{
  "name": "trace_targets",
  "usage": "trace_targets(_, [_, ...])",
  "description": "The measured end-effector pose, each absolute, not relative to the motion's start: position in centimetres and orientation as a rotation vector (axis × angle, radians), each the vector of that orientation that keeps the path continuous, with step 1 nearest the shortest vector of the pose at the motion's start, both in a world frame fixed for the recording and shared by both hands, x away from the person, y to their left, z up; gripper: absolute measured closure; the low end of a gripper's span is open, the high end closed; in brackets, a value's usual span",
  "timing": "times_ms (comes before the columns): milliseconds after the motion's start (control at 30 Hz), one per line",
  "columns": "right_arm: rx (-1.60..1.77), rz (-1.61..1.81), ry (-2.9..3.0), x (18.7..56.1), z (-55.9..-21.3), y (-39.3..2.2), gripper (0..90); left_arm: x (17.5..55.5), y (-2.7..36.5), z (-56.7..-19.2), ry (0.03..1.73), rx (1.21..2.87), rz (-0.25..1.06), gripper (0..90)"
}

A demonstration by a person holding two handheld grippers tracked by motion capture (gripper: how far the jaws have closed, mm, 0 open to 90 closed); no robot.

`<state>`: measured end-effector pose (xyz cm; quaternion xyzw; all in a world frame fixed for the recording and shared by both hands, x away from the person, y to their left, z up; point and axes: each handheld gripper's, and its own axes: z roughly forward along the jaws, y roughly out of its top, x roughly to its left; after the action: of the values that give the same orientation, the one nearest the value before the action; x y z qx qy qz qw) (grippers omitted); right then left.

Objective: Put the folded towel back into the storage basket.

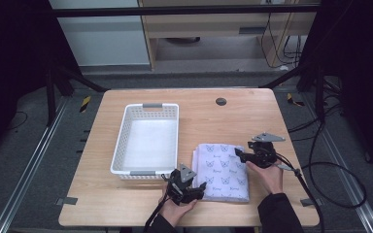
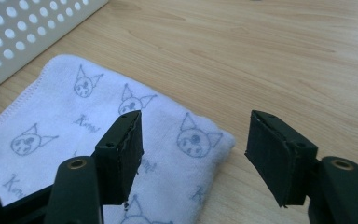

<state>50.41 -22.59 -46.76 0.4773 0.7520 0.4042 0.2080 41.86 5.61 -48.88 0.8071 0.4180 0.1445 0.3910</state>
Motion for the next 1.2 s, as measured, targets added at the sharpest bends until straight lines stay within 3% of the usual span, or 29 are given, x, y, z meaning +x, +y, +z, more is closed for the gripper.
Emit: trace_targets(1200, [1.412, 1.048, 2.167, 50.8, -49.7, -22.1, 47.9, 42.4, 5.2, -50.1, 1.124, 2.061, 0.362, 28.4])
